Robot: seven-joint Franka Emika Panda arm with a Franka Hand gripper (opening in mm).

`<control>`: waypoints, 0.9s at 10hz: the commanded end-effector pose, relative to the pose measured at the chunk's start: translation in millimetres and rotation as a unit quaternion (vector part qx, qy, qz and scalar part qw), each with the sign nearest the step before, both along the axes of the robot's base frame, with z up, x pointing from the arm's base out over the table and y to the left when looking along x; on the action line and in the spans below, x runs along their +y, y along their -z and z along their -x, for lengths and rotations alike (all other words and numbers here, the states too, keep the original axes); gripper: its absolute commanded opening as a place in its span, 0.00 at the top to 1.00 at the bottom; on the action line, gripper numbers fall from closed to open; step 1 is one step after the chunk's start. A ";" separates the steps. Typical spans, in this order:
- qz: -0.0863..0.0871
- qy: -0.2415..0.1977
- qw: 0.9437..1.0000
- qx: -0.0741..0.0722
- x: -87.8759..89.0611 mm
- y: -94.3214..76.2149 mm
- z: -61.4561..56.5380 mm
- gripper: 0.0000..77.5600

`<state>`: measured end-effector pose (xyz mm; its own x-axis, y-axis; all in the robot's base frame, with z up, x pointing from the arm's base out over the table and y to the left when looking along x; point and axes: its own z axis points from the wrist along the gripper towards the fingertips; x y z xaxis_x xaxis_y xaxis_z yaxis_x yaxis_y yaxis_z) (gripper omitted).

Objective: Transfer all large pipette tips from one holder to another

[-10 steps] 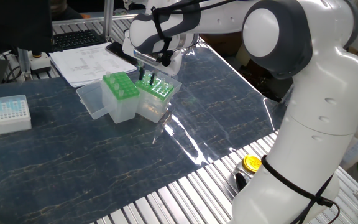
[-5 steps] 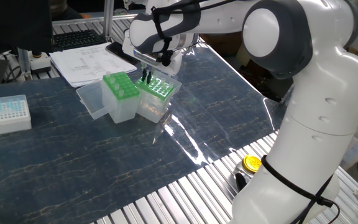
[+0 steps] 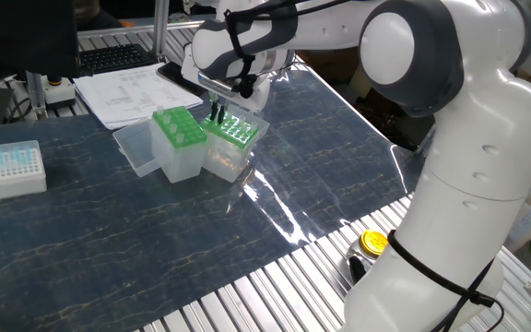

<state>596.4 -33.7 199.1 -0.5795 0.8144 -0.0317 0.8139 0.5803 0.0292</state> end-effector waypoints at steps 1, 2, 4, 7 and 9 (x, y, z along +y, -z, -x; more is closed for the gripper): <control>0.005 0.006 1.000 -0.002 -0.5 -37.7 -2.5 0.98; 0.006 0.007 1.000 -0.002 0.4 -41.2 -2.6 0.98; 0.007 0.008 1.000 -0.004 1.8 -45.6 -1.9 0.98; 0.008 0.009 1.000 -0.004 4.4 -62.1 -2.9 0.98; 0.008 0.011 1.000 -0.006 6.6 -72.6 -4.9 0.98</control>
